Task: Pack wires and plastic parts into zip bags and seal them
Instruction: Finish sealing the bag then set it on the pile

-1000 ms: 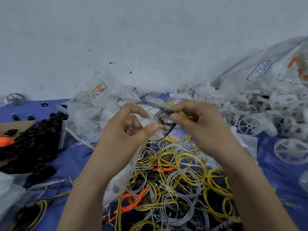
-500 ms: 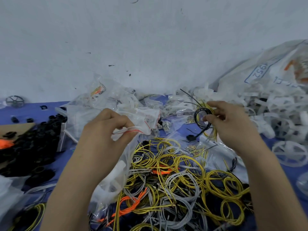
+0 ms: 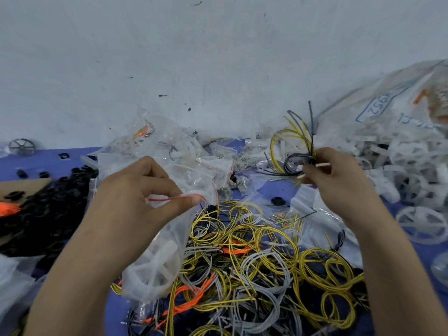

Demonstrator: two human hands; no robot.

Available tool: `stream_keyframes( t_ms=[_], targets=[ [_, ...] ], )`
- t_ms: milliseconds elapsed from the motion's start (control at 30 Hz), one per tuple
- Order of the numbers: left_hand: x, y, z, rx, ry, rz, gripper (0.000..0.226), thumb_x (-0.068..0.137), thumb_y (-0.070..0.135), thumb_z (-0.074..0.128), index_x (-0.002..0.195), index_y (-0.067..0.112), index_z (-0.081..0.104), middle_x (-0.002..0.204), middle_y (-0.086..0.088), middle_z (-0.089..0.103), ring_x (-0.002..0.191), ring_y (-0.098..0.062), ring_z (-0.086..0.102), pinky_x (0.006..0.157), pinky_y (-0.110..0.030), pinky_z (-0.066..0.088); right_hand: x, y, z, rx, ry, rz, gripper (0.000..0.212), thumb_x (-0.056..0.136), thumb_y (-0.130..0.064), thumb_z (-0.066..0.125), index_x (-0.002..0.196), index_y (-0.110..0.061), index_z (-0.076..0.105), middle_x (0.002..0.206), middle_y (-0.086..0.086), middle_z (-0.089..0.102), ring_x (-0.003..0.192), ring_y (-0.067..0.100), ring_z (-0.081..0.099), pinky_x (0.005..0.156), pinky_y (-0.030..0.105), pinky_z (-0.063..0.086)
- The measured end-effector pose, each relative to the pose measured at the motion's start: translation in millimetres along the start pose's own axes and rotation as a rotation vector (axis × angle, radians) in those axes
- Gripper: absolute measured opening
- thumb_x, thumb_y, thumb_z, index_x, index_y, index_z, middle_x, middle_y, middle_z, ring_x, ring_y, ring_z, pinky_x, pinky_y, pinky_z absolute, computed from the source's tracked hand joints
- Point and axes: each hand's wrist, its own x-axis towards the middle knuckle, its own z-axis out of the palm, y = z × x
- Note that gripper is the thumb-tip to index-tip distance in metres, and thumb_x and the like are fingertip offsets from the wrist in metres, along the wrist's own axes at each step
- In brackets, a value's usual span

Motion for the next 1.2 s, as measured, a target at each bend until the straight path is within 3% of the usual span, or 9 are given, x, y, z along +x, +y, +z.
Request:
stream_keyframes(
  t_ms=[233, 367, 467, 567, 633, 833, 933, 1067, 1200],
  targets=[
    [-0.6, 0.8, -2.4, 0.021, 0.03, 0.032, 0.015, 0.065, 0.063, 0.051, 0.073, 0.057, 0.061, 0.083, 0.009, 0.049, 0.076, -0.004, 0.053, 0.059, -0.009, 0.034, 3.4, 7.0, 6.0, 0.261, 0.038, 0.048, 0.012, 0.093, -0.011, 0.054, 0.083, -0.016, 0.055, 0.084, 0.004, 0.066, 0.067, 0.013, 0.069, 0.075, 0.04, 0.055],
    [-1.9, 1.9, -4.5, 0.059, 0.049, 0.058, 0.016, 0.076, 0.06, 0.065, 0.065, 0.049, 0.061, 0.081, 0.01, 0.05, 0.076, -0.002, 0.053, 0.06, -0.009, 0.034, 1.2, 3.0, 6.4, 0.619, -0.008, 0.09, 0.017, 0.093, 0.0, 0.051, 0.088, -0.013, 0.059, 0.08, 0.0, 0.07, 0.064, 0.009, 0.069, 0.066, 0.021, 0.057],
    [-3.5, 6.2, -2.4, 0.036, 0.03, 0.086, 0.028, 0.077, 0.054, 0.052, 0.054, 0.039, 0.061, 0.075, 0.007, 0.051, 0.074, -0.004, 0.053, 0.061, -0.009, 0.033, -5.4, -12.5, 9.9, 0.96, -0.074, 0.163, 0.018, 0.091, 0.003, 0.051, 0.081, -0.005, 0.063, 0.065, -0.003, 0.069, 0.063, 0.01, 0.068, 0.064, 0.019, 0.055],
    [-2.7, 15.3, 7.2, 0.015, -0.023, 0.117, 0.031, 0.076, 0.04, 0.061, 0.051, 0.022, 0.066, 0.067, 0.005, 0.049, 0.069, -0.009, 0.05, 0.063, -0.009, 0.032, -15.3, -33.4, 19.9, 1.316, -0.201, 0.275, 0.016, 0.075, 0.002, 0.059, 0.064, -0.002, 0.069, 0.064, 0.004, 0.069, 0.063, 0.012, 0.069, 0.06, 0.02, 0.056],
    [-1.9, 22.0, 14.0, 0.004, -0.078, 0.139, 0.03, 0.075, 0.038, 0.061, 0.052, 0.019, 0.067, 0.068, 0.005, 0.048, 0.069, -0.01, 0.049, 0.063, -0.012, 0.031, -23.4, -45.1, 30.7, 1.431, -0.328, 0.28, 0.011, 0.069, 0.0, 0.058, 0.077, 0.003, 0.064, 0.07, 0.01, 0.07, 0.068, 0.016, 0.071, 0.059, 0.021, 0.056],
    [-4.5, 26.7, 15.1, -0.174, -0.151, 0.148, 0.015, 0.07, 0.053, 0.07, 0.057, 0.046, 0.068, 0.085, 0.011, 0.065, 0.086, -0.001, 0.059, 0.071, -0.012, 0.042, -38.1, -51.6, 57.3, 1.301, -0.696, 0.194, 0.028, 0.083, -0.003, 0.053, 0.108, 0.01, 0.053, 0.094, 0.021, 0.063, 0.078, 0.025, 0.068, 0.06, 0.028, 0.057],
    [-3.9, 21.9, 13.0, -0.123, -0.17, 0.122, 0.022, 0.067, 0.061, 0.072, 0.061, 0.04, 0.071, 0.074, -0.004, 0.063, 0.076, -0.01, 0.057, 0.067, -0.027, 0.041, -38.3, -47.6, 59.8, 1.293, -0.755, 0.159, 0.016, 0.09, 0.002, 0.048, 0.091, 0.002, 0.064, 0.081, 0.01, 0.069, 0.071, 0.02, 0.069, 0.057, 0.027, 0.056],
    [-3.5, 21.2, 13.3, -0.133, -0.16, 0.109, 0.017, 0.066, 0.061, 0.065, 0.067, 0.045, 0.071, 0.08, 0.001, 0.063, 0.083, -0.009, 0.058, 0.07, -0.022, 0.041, -39.0, -47.0, 59.6, 1.197, -0.792, 0.042, 0.034, 0.093, 0.0, 0.048, 0.079, -0.019, 0.072, 0.077, -0.002, 0.071, 0.073, 0.013, 0.069, 0.065, 0.029, 0.055],
    [-3.3, 22.8, 11.7, -0.155, -0.171, 0.111, 0.028, 0.066, 0.064, 0.053, 0.074, 0.045, 0.071, 0.084, 0.001, 0.059, 0.085, -0.009, 0.058, 0.071, -0.021, 0.042, -37.0, -42.4, 61.8, 1.076, -0.725, 0.05, 0.012, 0.088, 0.0, 0.056, 0.091, -0.008, 0.064, 0.083, 0.004, 0.07, 0.076, 0.016, 0.067, 0.069, 0.033, 0.056]
  ],
)
